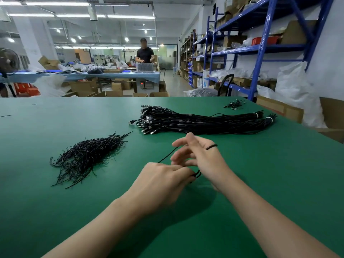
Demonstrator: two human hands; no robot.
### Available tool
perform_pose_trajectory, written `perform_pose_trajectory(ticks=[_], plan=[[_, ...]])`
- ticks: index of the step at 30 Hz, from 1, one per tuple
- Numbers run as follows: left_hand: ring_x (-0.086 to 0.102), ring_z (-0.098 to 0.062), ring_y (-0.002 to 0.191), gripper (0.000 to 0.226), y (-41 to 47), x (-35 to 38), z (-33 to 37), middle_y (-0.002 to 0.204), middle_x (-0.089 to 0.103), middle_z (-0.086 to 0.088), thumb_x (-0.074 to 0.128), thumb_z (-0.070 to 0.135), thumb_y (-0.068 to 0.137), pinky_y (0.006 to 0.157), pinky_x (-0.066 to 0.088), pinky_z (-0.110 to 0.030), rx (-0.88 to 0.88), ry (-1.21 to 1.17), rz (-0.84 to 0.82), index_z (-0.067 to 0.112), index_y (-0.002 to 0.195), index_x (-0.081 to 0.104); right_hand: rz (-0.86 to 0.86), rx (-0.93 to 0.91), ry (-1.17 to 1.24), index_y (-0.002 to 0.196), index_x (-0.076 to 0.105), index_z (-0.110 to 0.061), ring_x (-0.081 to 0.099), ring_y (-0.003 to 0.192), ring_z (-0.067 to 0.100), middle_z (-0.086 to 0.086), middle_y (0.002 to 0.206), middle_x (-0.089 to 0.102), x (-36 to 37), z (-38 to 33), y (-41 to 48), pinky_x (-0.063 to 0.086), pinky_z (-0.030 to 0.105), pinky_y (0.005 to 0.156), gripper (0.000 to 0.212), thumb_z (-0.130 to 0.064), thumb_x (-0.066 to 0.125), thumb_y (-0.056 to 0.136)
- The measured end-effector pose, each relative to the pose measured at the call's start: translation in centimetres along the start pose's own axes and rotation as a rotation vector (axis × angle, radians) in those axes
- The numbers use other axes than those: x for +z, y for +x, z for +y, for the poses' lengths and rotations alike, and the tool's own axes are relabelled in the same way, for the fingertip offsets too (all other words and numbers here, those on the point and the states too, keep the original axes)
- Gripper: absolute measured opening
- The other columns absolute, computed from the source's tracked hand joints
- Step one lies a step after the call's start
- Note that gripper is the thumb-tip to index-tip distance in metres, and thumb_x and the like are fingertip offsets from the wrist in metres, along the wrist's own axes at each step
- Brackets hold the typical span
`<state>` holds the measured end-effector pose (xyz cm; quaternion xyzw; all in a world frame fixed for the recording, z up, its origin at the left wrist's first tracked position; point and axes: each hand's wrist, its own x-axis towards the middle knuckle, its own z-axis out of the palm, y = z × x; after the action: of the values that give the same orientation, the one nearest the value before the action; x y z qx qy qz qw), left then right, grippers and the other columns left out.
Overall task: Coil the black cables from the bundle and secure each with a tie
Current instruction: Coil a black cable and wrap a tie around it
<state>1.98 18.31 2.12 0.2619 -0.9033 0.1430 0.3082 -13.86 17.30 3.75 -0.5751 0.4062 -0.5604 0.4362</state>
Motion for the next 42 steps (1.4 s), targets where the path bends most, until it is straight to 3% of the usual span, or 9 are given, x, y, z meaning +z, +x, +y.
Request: perform_pose_trajectory(ticks=[5,10,14,17,21,27,31,35,42], plan=[[0.048,-0.011,0.059,0.019,-0.1,-1.3,-1.8,0.073,0.061,0.014,0.064,0.034,0.096,0.053,0.041,-0.024,-0.011,-0.072,0.205,0.023,0.081,0.071,-0.145,-0.043,-0.413,0.051,0.057,-0.023,0.043,0.043,0.013,0.0,0.046,0.047,0.1,0.9,-0.9,0.033,0.028,0.048,0.066,-0.068,0.038,0.095],[0.042,-0.002,0.065,0.01,0.1,-1.9,-3.2,0.074,0.046,0.016,0.076,0.026,0.087,0.061,0.036,-0.017,-0.114,-0.346,0.259,0.02,0.084,0.069,-0.461,0.14,-0.305,0.054,0.056,-0.02,0.026,0.048,0.013,-0.004,0.048,0.03,0.0,-0.4,-1.4,0.024,0.023,0.048,0.084,-0.1,0.034,0.067],[0.052,-0.013,0.069,0.012,0.6,-2.1,-3.3,0.073,0.056,0.004,0.084,0.032,0.076,0.062,0.042,-0.022,-0.195,-0.618,0.199,0.022,0.079,0.079,-0.7,0.213,-0.277,0.052,0.059,-0.022,0.03,0.046,0.009,0.0,0.049,0.038,0.5,-0.6,-2.5,0.024,0.024,0.048,0.053,-0.067,0.063,0.079],[0.054,-0.017,0.068,0.008,0.8,-1.9,-3.1,0.074,0.058,0.0,0.084,0.033,0.072,0.061,0.044,-0.032,-0.279,-0.905,0.123,0.029,0.076,0.079,-0.804,0.338,-0.107,0.056,0.065,-0.021,0.024,0.044,0.007,-0.007,0.045,0.031,0.9,-0.9,-3.1,0.017,0.025,0.046,0.045,-0.049,0.061,0.092],[0.054,-0.004,0.069,0.014,0.7,-0.8,-2.6,0.073,0.058,0.013,0.074,0.015,0.084,0.066,0.042,-0.015,-0.341,-1.106,0.079,0.027,0.081,0.081,-0.931,0.355,0.036,0.068,0.072,-0.022,0.02,0.04,0.008,-0.006,0.043,0.025,1.5,-1.1,-3.1,0.013,0.029,0.045,0.049,-0.043,0.045,0.102],[0.061,0.005,0.071,0.038,0.1,1.1,-1.5,0.072,0.069,0.016,0.054,0.009,0.096,0.068,0.05,-0.014,-0.463,-1.027,-0.003,0.035,0.076,0.074,-0.746,0.207,0.452,0.097,0.076,-0.016,0.024,0.039,0.002,-0.01,0.049,0.03,0.8,-1.3,-2.0,0.021,0.015,0.041,0.049,-0.048,0.04,0.101],[0.038,-0.004,0.06,0.024,-0.3,2.6,-1.3,0.064,0.047,0.013,0.051,0.027,0.104,0.059,0.036,-0.023,-0.419,-0.78,-0.098,0.032,0.086,0.066,-0.403,0.054,0.651,0.111,0.073,-0.01,0.038,0.043,0.005,-0.004,0.062,0.048,-0.4,-1.5,-0.5,0.033,0.019,0.043,0.05,-0.044,0.037,0.103],[0.057,0.01,0.075,0.024,-0.3,2.6,-1.0,0.08,0.063,0.028,0.053,0.026,0.104,0.072,0.041,-0.008,-0.295,-0.586,-0.102,0.024,0.118,0.073,-0.109,-0.038,0.441,0.111,0.07,-0.005,0.064,0.065,0.018,0.007,0.077,0.067,-1.1,-1.0,0.2,0.055,0.027,0.061,0.052,-0.041,0.033,0.107],[0.063,-0.021,0.071,0.031,-0.2,0.9,-1.0,0.083,0.07,0.002,0.053,0.036,0.102,0.064,0.052,-0.036,-0.083,-0.24,-0.025,0.015,0.094,0.074,-0.028,-0.05,-0.091,0.095,0.072,-0.007,0.068,0.068,0.019,0.006,0.074,0.072,-0.3,0.9,0.2,0.056,0.027,0.063,0.051,-0.041,0.035,0.104]])
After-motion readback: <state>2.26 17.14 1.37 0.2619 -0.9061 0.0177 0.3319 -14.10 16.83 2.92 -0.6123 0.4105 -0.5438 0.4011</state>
